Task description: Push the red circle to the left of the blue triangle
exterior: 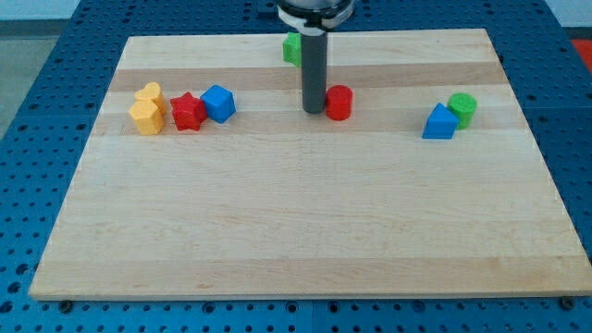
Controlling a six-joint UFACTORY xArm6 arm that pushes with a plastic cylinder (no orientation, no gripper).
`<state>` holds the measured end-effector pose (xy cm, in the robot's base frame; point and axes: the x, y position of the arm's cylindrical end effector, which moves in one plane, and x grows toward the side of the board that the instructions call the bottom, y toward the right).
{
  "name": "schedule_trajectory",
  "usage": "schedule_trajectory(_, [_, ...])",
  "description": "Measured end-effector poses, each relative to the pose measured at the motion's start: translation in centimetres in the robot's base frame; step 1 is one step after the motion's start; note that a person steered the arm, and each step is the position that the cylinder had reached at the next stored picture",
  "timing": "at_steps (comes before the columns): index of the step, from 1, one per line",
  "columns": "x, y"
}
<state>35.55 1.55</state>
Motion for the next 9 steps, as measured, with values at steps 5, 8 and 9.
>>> schedule_trajectory(5, [-2.5,7.8])
schedule_trajectory(8, [0.9,9.8])
schedule_trajectory(9, [2.1,10.0])
